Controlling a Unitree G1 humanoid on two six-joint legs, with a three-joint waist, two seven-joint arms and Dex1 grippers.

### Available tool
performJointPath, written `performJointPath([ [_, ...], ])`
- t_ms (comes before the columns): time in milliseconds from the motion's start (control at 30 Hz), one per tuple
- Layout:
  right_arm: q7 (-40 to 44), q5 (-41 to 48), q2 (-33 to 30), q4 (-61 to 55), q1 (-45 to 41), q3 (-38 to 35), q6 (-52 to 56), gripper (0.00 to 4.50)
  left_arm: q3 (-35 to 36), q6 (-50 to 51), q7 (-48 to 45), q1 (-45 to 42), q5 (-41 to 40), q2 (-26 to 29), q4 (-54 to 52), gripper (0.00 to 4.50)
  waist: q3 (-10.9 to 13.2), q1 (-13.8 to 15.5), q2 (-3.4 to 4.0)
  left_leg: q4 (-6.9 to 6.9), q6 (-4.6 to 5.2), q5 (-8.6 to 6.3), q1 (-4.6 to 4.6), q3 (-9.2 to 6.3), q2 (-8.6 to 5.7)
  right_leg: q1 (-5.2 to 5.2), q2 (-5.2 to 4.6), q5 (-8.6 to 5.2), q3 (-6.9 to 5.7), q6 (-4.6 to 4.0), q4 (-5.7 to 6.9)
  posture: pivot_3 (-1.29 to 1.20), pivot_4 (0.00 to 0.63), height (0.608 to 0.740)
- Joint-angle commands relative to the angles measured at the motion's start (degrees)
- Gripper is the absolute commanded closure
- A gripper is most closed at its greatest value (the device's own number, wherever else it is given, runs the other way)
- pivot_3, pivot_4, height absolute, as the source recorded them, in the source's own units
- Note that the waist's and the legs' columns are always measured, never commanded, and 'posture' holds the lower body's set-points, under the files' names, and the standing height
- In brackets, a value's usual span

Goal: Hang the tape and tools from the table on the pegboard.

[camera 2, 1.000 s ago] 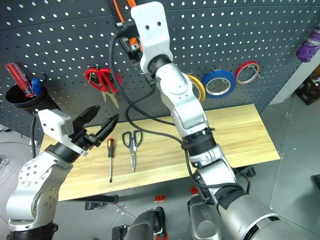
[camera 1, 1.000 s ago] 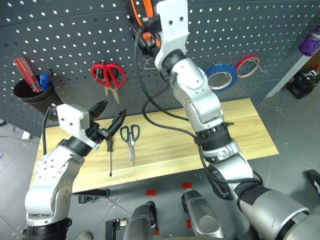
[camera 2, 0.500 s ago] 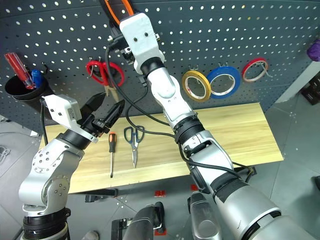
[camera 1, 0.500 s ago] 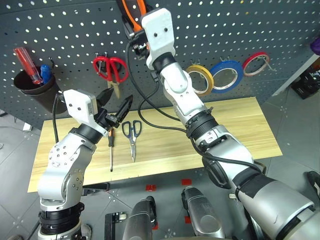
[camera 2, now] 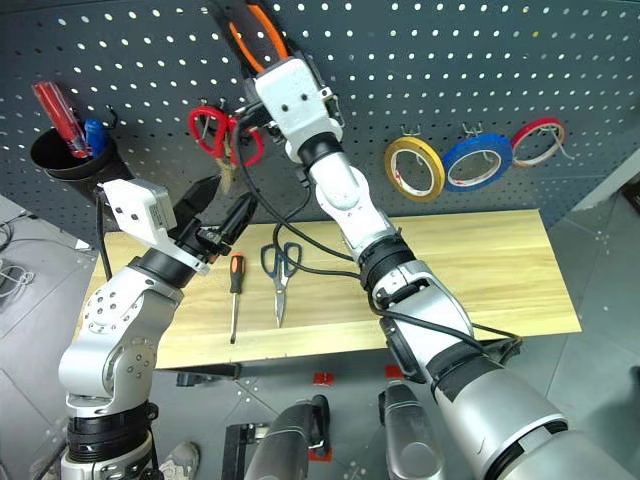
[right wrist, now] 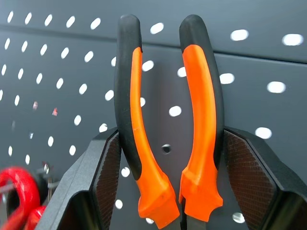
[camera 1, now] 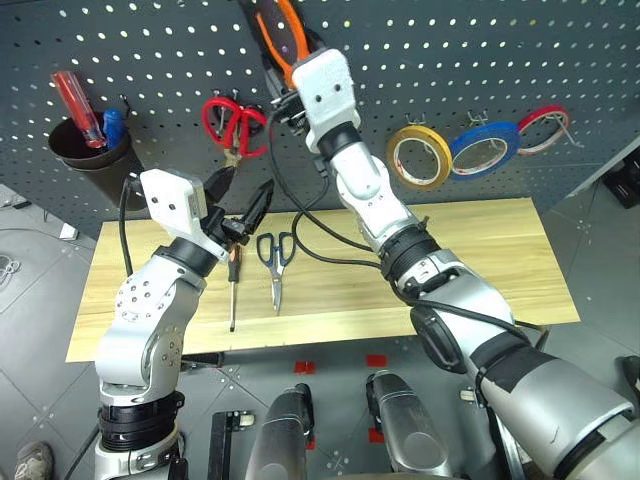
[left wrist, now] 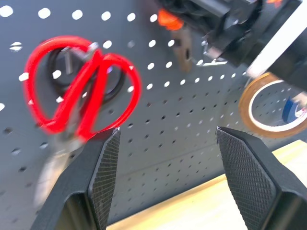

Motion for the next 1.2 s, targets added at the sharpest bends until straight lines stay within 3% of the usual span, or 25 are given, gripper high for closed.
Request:
performJointPath([
  [33,1.82,4.76,-0.03,-10.79,-0.17,-2.70,3.40,1.61,1.13,-1.40,0.17,0.47,-0.25,-0.06,-2.54,1.15,0.21,0.04,-0.03,0.00,-0.03,0.03,-0.04,-0.01,0.00,-0.03,0.00,0.02,-0.01,-0.03,0.00,-0.12,0.385,0.740],
  [667,-1.43,-2.71,-5.36,-13.94,8.86,-0.03,5.20,1.61,-0.44,-2.67,-0.63,0.02,0.88,-1.13,-0.70,1.15,0.29,0.07,-0.07,-0.03,-0.07,0.20,-0.13,-0.05,0.05,-0.09,0.02,0.14,-0.14,-0.21,-0.03,-0.15,0.376,0.740],
  [900,0.62,2.37,-3.50,-17.15,12.09,-2.36,15.66,1.61,-1.24,-2.80,0.06,0.09,2.82,-1.62,0.41,1.15,0.29,0.07,-0.08,-0.02,-0.10,0.22,-0.12,-0.07,0.09,-0.07,0.04,0.17,-0.17,-0.26,-0.02,-0.17,0.368,0.740],
  [1067,3.28,3.66,-3.97,-24.19,16.65,-1.34,23.72,0.02,-2.31,-1.15,1.92,1.40,5.01,-1.95,0.60,1.15,0.29,0.04,-0.08,0.00,-0.08,0.34,-0.10,-0.11,0.10,-0.02,0.05,0.32,-0.21,-0.31,-0.04,-0.19,0.365,0.740],
  [1200,6.25,3.89,-5.03,-32.52,21.41,-0.02,30.42,0.00,-3.11,3.59,4.11,3.26,5.66,-2.13,1.25,0.99,0.29,-0.03,-0.08,-0.07,-0.07,0.34,-0.15,-0.09,0.11,-0.10,0.06,0.32,-0.19,-0.31,-0.08,-0.20,0.361,0.740],
])
